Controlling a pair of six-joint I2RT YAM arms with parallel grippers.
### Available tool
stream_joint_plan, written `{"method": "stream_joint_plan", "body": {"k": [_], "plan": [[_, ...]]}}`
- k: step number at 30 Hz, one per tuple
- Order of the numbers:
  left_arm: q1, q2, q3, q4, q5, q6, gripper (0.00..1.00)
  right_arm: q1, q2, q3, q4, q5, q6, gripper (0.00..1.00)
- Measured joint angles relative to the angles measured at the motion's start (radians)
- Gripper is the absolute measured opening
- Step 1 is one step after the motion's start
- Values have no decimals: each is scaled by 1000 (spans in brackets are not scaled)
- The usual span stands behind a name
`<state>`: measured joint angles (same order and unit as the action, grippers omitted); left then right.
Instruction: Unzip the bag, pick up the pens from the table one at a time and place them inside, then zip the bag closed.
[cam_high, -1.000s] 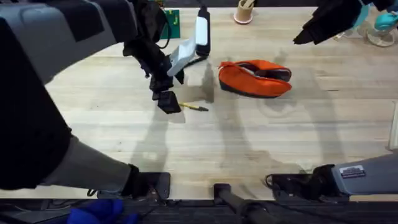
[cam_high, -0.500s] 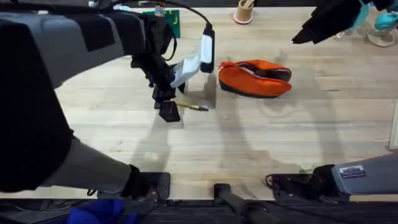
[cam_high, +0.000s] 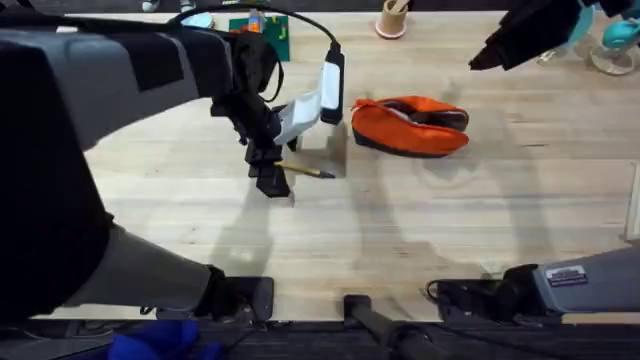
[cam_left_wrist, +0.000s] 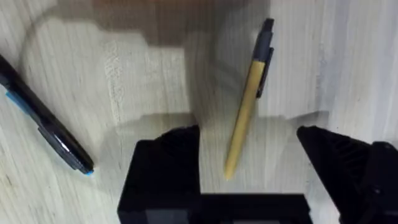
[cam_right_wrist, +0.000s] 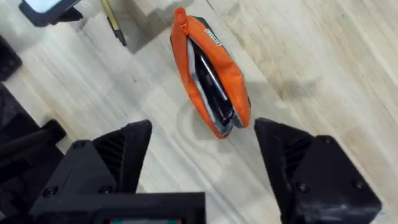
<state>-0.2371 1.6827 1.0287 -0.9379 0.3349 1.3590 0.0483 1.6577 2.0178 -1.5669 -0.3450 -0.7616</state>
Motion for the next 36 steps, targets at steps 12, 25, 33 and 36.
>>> {"method": "stream_joint_plan", "body": {"k": [12, 25, 33, 36], "plan": [[0, -2, -5, 11, -6, -4, 645, 0, 0, 0, 3, 0, 0, 997], [0, -2, -13, -3, -9, -8, 121, 0, 0, 0, 3, 0, 0, 997], [0, -2, -13, -4, 1, -12, 44, 0, 0, 0, 3, 0, 0, 998], [0, -2, -13, -4, 2, -12, 44, 0, 0, 0, 3, 0, 0, 998]]}}
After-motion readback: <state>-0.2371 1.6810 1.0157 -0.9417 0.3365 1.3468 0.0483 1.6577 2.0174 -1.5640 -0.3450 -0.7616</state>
